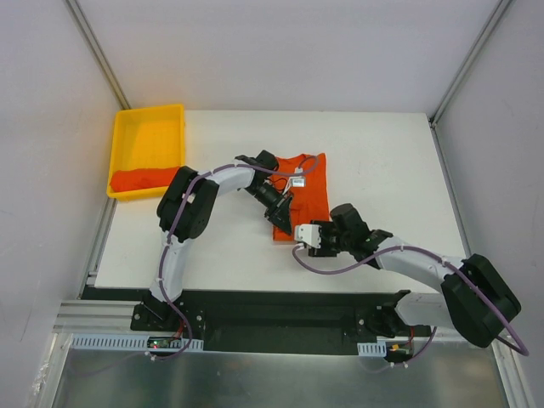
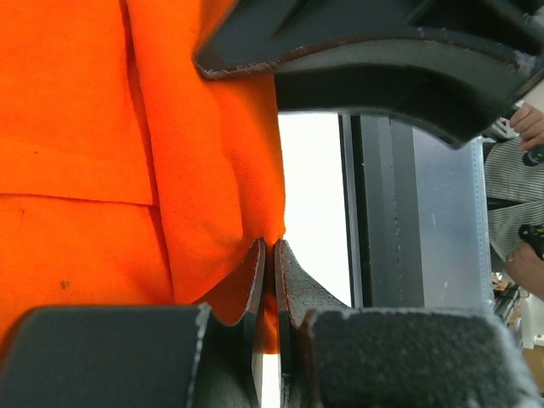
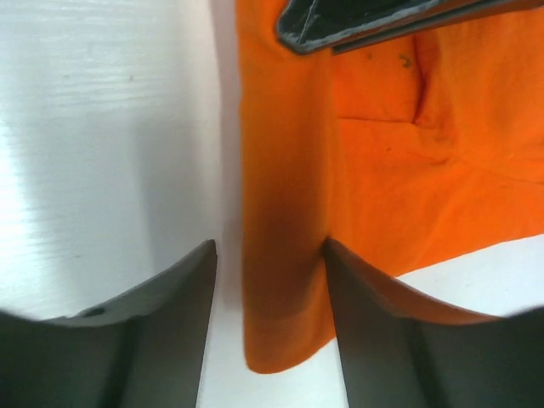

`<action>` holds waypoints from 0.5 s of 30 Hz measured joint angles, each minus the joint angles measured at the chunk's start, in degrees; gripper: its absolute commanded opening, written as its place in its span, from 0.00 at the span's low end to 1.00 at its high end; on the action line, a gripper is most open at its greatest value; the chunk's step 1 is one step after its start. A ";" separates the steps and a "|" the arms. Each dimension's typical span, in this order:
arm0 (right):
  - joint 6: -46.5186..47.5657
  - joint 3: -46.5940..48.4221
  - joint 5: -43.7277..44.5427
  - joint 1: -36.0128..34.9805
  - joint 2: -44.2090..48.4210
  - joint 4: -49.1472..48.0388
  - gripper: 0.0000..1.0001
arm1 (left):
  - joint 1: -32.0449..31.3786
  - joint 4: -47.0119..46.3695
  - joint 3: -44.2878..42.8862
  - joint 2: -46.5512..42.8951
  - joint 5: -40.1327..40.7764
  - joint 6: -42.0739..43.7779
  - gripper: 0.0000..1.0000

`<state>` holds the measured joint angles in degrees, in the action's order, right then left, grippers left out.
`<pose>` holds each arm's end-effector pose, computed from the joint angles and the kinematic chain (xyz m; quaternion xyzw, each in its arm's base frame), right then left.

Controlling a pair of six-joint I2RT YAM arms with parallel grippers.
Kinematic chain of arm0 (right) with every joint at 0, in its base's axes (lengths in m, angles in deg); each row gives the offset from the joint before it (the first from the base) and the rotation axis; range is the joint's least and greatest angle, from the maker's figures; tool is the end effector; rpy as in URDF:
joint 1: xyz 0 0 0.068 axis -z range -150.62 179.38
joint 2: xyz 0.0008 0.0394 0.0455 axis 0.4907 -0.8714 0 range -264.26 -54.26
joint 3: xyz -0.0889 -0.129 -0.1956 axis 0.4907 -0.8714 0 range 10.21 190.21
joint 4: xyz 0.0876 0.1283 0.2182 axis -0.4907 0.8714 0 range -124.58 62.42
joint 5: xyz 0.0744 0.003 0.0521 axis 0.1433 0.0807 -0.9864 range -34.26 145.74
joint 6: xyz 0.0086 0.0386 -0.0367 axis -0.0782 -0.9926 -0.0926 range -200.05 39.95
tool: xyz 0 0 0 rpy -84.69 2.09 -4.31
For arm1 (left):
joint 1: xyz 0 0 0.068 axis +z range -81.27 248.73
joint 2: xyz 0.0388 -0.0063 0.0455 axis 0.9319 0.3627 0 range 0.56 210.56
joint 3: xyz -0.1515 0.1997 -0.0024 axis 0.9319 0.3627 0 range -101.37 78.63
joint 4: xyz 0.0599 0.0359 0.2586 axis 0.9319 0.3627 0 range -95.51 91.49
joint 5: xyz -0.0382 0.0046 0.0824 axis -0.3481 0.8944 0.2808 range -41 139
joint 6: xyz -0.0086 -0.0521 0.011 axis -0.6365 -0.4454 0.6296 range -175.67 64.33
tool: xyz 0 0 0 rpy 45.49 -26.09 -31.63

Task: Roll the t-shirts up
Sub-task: Roll the T-shirt to the center of the board.

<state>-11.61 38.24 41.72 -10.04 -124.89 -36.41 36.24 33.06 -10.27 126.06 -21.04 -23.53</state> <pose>0.1862 0.1643 0.1436 -0.7594 0.4901 0.0039 0.4280 0.3362 -0.2538 0.1246 0.4968 0.6466 -0.5694 0.1040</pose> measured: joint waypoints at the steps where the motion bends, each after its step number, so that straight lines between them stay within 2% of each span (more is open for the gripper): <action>1: -0.22 0.74 0.09 0.00 -0.46 0.37 0.30 | 0.24 0.11 0.00 0.09 0.00 0.00 0.00; 2: -1.03 2.14 0.02 0.13 -1.18 1.77 0.25 | 0.37 0.37 0.00 0.20 -0.02 0.00 0.00; 4: -1.68 4.74 -0.76 0.61 -2.54 4.50 0.21 | 0.76 1.03 0.00 0.42 -0.02 0.00 0.00; 15: 2.86 23.45 -18.78 8.39 -16.44 31.63 0.14 | 4.02 1.81 0.20 1.77 -3.50 -4.87 0.00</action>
<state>-8.74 61.69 22.95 -1.64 -141.32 -4.78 40.27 34.87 -10.07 127.83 -24.54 -28.41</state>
